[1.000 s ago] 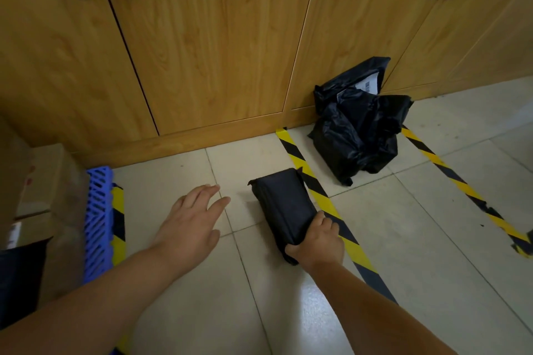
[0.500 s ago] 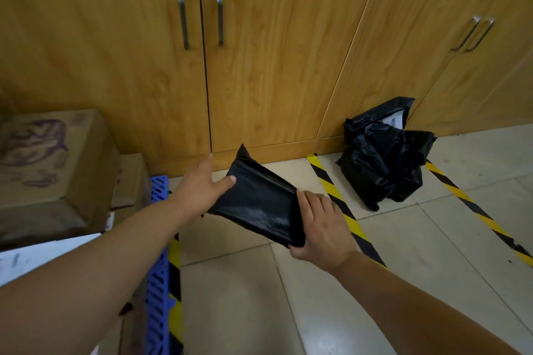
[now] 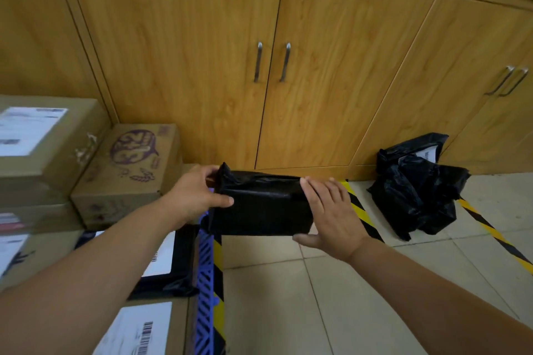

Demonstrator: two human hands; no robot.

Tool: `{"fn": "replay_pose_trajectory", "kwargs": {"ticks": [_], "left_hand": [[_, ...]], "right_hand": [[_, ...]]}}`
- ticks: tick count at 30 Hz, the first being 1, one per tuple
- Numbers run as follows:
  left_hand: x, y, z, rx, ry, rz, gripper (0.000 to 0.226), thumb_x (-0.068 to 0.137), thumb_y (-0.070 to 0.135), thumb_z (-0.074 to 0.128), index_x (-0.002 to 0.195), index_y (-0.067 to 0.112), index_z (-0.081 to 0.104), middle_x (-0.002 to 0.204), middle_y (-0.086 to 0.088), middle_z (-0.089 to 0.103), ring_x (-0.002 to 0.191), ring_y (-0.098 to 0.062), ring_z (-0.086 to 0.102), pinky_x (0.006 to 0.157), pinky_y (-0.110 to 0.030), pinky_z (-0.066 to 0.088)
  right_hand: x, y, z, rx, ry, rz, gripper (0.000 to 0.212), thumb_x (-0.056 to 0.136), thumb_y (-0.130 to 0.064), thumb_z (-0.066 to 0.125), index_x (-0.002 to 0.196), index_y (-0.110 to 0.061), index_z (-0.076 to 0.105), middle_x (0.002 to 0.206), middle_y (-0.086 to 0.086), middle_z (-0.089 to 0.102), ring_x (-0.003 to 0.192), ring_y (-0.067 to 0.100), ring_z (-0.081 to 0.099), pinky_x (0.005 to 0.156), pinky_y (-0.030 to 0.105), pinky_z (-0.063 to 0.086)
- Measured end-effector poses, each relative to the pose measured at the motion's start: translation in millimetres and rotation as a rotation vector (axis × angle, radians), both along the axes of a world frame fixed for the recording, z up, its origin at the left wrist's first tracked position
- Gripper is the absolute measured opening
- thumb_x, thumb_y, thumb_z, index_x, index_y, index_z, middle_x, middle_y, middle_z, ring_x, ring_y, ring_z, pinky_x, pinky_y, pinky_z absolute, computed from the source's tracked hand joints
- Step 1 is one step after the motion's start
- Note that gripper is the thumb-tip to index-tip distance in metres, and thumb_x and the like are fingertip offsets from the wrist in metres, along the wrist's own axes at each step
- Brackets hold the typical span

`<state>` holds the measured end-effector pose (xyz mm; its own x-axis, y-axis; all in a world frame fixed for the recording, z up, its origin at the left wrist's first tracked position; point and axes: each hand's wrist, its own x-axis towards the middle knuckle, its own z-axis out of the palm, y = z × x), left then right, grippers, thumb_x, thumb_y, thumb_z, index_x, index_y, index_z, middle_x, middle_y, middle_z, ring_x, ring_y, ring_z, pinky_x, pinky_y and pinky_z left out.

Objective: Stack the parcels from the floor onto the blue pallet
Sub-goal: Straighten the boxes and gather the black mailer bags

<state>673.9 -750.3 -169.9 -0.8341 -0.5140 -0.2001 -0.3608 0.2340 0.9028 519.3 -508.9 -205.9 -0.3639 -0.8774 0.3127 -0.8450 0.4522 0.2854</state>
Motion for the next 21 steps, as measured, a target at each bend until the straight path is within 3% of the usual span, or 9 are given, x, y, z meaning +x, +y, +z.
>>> {"fn": "replay_pose_trajectory", "kwargs": {"ticks": [3, 4, 7, 9, 12, 14, 18, 21], "left_hand": [[15.8, -9.6, 7.2, -0.284, 0.042, -0.036, 0.064, 0.066, 0.009, 0.083, 0.122, 0.024, 0.054, 0.113, 0.003, 0.047, 0.107, -0.008, 0.047, 0.097, -0.027, 0.039], [21.2, -13.2, 9.8, -0.341, 0.052, -0.065, 0.062, 0.066, 0.008, 0.083, 0.117, 0.028, 0.055, 0.111, 0.004, 0.046, 0.106, -0.007, 0.045, 0.096, -0.024, 0.037], [36.9, -25.7, 12.6, -0.417, 0.054, -0.132, 0.065, 0.064, 0.006, 0.084, 0.116, 0.031, 0.056, 0.113, 0.004, 0.048, 0.11, -0.007, 0.045, 0.093, -0.018, 0.031], [47.5, -34.6, 14.4, -0.411, 0.062, -0.158, 0.068, 0.062, 0.005, 0.084, 0.117, 0.033, 0.056, 0.117, 0.003, 0.05, 0.113, -0.008, 0.047, 0.096, -0.02, 0.033], [63.4, -45.6, 19.0, -0.345, 0.093, -0.18, 0.068, 0.061, 0.007, 0.085, 0.115, 0.039, 0.059, 0.119, 0.005, 0.053, 0.118, -0.01, 0.049, 0.103, -0.032, 0.039], [73.4, -50.9, 21.7, -0.271, 0.129, -0.177, 0.068, 0.059, 0.002, 0.084, 0.113, 0.038, 0.061, 0.119, 0.003, 0.054, 0.119, -0.01, 0.05, 0.104, -0.037, 0.041], [90.5, -55.6, 21.7, -0.217, 0.164, -0.176, 0.068, 0.06, -0.003, 0.082, 0.113, 0.035, 0.062, 0.119, 0.003, 0.057, 0.118, -0.005, 0.052, 0.105, -0.035, 0.041], [103.6, -59.0, 16.3, -0.189, 0.193, -0.13, 0.073, 0.061, -0.004, 0.083, 0.114, 0.04, 0.062, 0.122, 0.008, 0.058, 0.118, -0.002, 0.052, 0.104, -0.029, 0.042]], "right_hand": [[9.4, -23.3, 23.7, -0.027, -0.113, -0.053, 0.093, 0.073, -0.073, 0.043, 0.143, -0.013, 0.032, 0.141, 0.003, 0.044, 0.134, 0.022, 0.032, 0.114, 0.04, 0.019], [12.2, -32.1, 31.3, -0.037, -0.284, -0.077, 0.088, 0.076, -0.071, 0.048, 0.143, -0.017, 0.033, 0.144, -0.001, 0.042, 0.135, 0.019, 0.03, 0.113, 0.037, 0.02], [19.7, -58.2, 52.1, -0.04, -1.129, -0.203, 0.074, 0.08, -0.052, 0.067, 0.142, -0.025, 0.037, 0.145, -0.005, 0.042, 0.128, 0.013, 0.041, 0.1, 0.026, 0.037], [20.4, -70.9, 60.5, 0.069, -1.46, -0.234, 0.063, 0.083, -0.039, 0.069, 0.138, -0.027, 0.041, 0.14, -0.004, 0.047, 0.117, 0.012, 0.05, 0.088, 0.022, 0.045], [21.0, -81.5, 64.1, 0.244, -1.658, -0.213, 0.047, 0.082, -0.025, 0.07, 0.125, -0.03, 0.052, 0.128, 0.003, 0.059, 0.112, 0.018, 0.058, 0.094, 0.031, 0.049], [23.3, -86.2, 63.7, 0.329, -1.756, -0.205, 0.051, 0.075, -0.025, 0.068, 0.124, -0.026, 0.055, 0.124, 0.007, 0.062, 0.111, 0.023, 0.061, 0.099, 0.037, 0.048], [32.2, -94.3, 60.8, 0.484, -1.866, -0.155, 0.053, 0.076, -0.021, 0.061, 0.128, -0.026, 0.051, 0.127, 0.009, 0.061, 0.109, 0.023, 0.062, 0.094, 0.035, 0.051], [39.2, -100.8, 59.2, 0.479, -1.865, -0.137, 0.059, 0.075, -0.018, 0.063, 0.131, -0.026, 0.048, 0.128, 0.009, 0.06, 0.113, 0.025, 0.06, 0.097, 0.038, 0.05]]}}
